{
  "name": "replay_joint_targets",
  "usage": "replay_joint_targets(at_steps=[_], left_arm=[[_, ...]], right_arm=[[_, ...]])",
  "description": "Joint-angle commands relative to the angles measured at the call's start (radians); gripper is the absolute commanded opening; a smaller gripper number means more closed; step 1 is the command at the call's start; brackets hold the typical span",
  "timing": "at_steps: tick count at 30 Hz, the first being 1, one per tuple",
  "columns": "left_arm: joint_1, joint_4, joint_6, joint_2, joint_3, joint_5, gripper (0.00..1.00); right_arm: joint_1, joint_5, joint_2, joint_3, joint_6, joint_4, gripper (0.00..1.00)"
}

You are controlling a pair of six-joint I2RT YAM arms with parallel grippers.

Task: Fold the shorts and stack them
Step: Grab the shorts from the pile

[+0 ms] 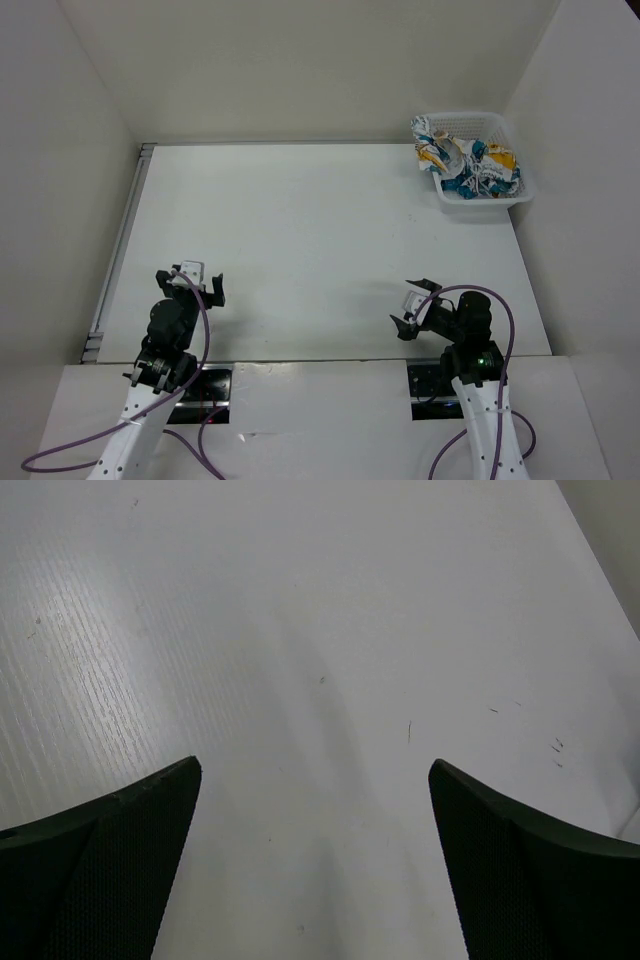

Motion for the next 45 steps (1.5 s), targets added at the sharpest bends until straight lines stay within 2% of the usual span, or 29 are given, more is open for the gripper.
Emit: replay_joint_targets(at_steps=[1, 12, 14, 15, 16, 18, 19, 20, 21, 22, 23, 24, 25, 26, 28, 29, 31, 32, 33, 35, 36, 37, 38, 39, 40, 41, 42, 44, 45], left_arm=[[-0.003, 0.052, 0.001, -0.040, -0.031, -0.006, 1.00], [-0.003, 0.052, 0.001, -0.040, -0.031, 0.014, 1.00], [-0.003, 0.040, 0.001, -0.040, -0.002, 0.072, 1.00], [-0.003, 0.040, 0.001, -0.040, -0.002, 0.250, 1.00], [-0.003, 0.040, 0.001, -0.040, 0.014, 0.295, 1.00], [-0.003, 0.110, 0.001, -0.040, 0.036, 0.403, 1.00], [-0.003, 0.033, 0.001, -0.040, 0.045, 0.525, 1.00], [-0.003, -0.101, 0.001, -0.040, 0.045, 0.656, 1.00], [-0.003, -0.220, 0.001, -0.040, 0.015, 0.656, 1.00], [-0.003, -0.178, 0.001, -0.040, -0.007, 0.613, 1.00], [-0.003, -0.122, 0.001, -0.040, -0.007, 0.613, 1.00], [-0.003, -0.066, 0.001, -0.040, 0.002, 0.613, 1.00], [-0.003, 0.083, 0.001, -0.040, -0.008, 0.613, 1.00], [-0.003, 0.157, 0.001, -0.040, -0.008, 0.631, 1.00], [-0.003, 0.329, 0.001, -0.008, 0.019, 0.703, 1.00], [-0.003, 0.353, 0.001, 0.027, 0.037, 0.715, 1.00], [-0.003, 0.339, 0.001, 0.215, 0.129, 0.700, 1.00], [-0.003, 0.330, 0.001, 0.400, 0.228, 0.658, 1.00], [-0.003, 0.330, 0.001, 0.502, 0.293, 0.657, 1.00], [-0.003, 0.241, 0.001, 0.706, 0.456, 0.585, 1.00], [-0.003, 0.198, 0.001, 0.903, 0.546, 0.561, 1.00], [-0.003, 0.111, 0.001, 0.999, 0.638, 0.535, 1.00], [-0.003, 0.073, 0.001, 1.169, 0.818, 0.481, 1.00], [0.010, 0.010, 0.001, 1.237, 0.896, 0.459, 1.00], [0.010, -0.021, 0.001, 1.296, 0.962, 0.447, 1.00], [0.010, -0.049, 0.001, 1.346, 1.017, 0.447, 1.00], [0.019, -0.104, 0.001, 1.424, 1.097, 0.438, 1.00], [0.019, -0.180, 0.001, 1.492, 1.171, 0.429, 1.00], [0.019, -0.278, 0.001, 1.562, 1.256, 0.429, 1.00]], right_arm=[[0.002, -0.018, -0.013, 0.042, 0.006, 0.018, 0.99], [0.002, -0.041, -0.013, 0.042, -0.004, 0.028, 0.98], [0.002, -0.073, -0.013, 0.032, -0.037, 0.047, 0.98], [0.002, -0.099, -0.013, 0.021, -0.098, 0.071, 0.98], [0.002, -0.156, -0.013, 0.009, -0.290, 0.106, 0.98], [0.002, -0.146, -0.013, 0.009, -0.570, 0.097, 0.98], [0.002, -0.130, -0.013, 0.009, -0.741, 0.111, 0.98], [0.002, -0.130, -0.013, 0.009, -0.799, 0.131, 0.98], [0.002, -0.118, -0.013, 0.000, -0.851, 0.142, 0.98], [0.002, -0.097, -0.013, -0.016, -0.925, 0.180, 0.98], [0.002, -0.080, -0.013, -0.086, -0.942, 0.400, 0.98], [0.002, -0.048, -0.013, -0.077, -0.964, 0.459, 0.98], [0.002, -0.047, -0.001, -0.077, -0.918, 0.540, 0.98], [0.002, -0.034, -0.001, -0.067, -0.918, 0.638, 0.98], [0.015, -0.006, 0.028, -0.008, -0.854, 0.720, 0.98], [0.015, 0.041, 0.100, 0.033, -0.806, 0.720, 0.98], [0.015, 0.116, 0.238, 0.194, -0.778, 0.662, 0.98], [0.024, 0.215, 0.416, 0.320, -0.713, 0.642, 0.98], [0.034, 0.283, 0.512, 0.393, -0.630, 0.642, 0.98], [0.112, 0.467, 0.716, 0.578, -0.405, 0.619, 0.98], [0.128, 0.679, 0.948, 0.818, -0.119, 0.588, 0.98], [0.128, 0.762, 1.069, 0.957, 0.032, 0.467, 0.98], [0.089, 0.834, 1.187, 1.236, 0.174, 0.386, 0.98], [0.061, 0.880, 1.404, 1.362, 0.382, 0.295, 0.99], [0.027, 0.846, 1.495, 1.476, 0.457, 0.114, 0.99], [-0.013, 0.780, 1.578, 1.574, 0.522, 0.046, 0.99], [-0.095, 0.685, 1.693, 1.692, 0.668, 0.013, 0.99], [-0.155, 0.691, 1.760, 1.705, 0.821, 0.068, 0.99], [-0.194, 0.701, 1.822, 1.714, 0.881, 0.085, 0.99]])
